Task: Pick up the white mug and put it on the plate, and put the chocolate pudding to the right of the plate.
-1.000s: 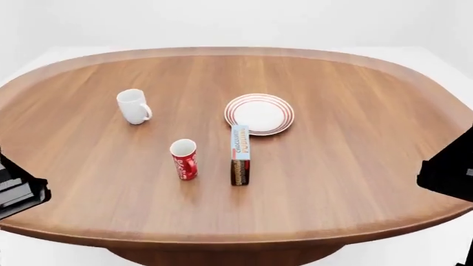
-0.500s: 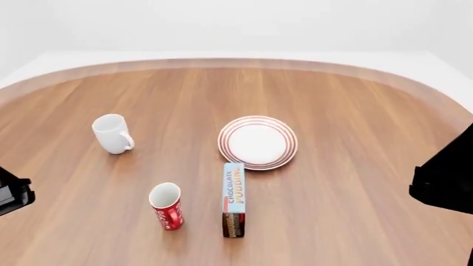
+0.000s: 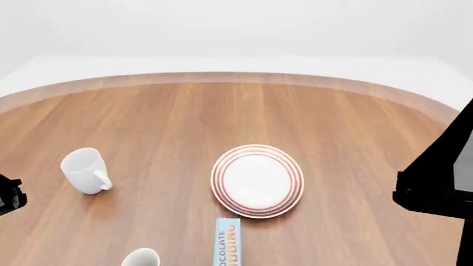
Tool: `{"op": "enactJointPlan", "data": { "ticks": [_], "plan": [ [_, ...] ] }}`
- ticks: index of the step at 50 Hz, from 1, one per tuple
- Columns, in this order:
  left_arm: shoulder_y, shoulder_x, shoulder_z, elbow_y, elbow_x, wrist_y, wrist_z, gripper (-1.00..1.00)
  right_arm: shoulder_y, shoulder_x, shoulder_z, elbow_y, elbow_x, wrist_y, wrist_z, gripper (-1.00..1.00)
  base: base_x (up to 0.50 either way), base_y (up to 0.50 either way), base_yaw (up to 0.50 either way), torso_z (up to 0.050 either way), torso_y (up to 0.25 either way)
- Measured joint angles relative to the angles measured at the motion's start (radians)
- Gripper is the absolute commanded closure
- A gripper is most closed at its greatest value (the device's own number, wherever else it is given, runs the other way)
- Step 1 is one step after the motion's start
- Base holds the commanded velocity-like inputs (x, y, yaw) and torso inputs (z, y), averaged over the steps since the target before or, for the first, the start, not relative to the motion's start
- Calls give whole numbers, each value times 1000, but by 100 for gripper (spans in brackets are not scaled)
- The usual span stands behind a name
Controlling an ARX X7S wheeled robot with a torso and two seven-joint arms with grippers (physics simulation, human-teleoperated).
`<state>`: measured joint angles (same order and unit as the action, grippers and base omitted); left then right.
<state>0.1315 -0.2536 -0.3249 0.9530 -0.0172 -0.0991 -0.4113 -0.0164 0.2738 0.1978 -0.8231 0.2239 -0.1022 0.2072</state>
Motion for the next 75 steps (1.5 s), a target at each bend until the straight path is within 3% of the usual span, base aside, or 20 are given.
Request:
{"op": "enactJointPlan", "data": {
  "ticks": [33,55,75],
  "plan": [
    [11,-13,20,14,7,9,-13,-100,-9,17,-27,-3,0,-11,7,-100,500,-25,0,0,1],
    [16,-21,32,13,3,7,-19,-100,-22,19,-45,3,-60,-63,13,-100,-13,354,0,0,0],
    [6,-34,62,3,34,-36,-25,-100,-18,25,-47,4,-52,-51,30,-100,0,6,0,2,-75]
  ]
}}
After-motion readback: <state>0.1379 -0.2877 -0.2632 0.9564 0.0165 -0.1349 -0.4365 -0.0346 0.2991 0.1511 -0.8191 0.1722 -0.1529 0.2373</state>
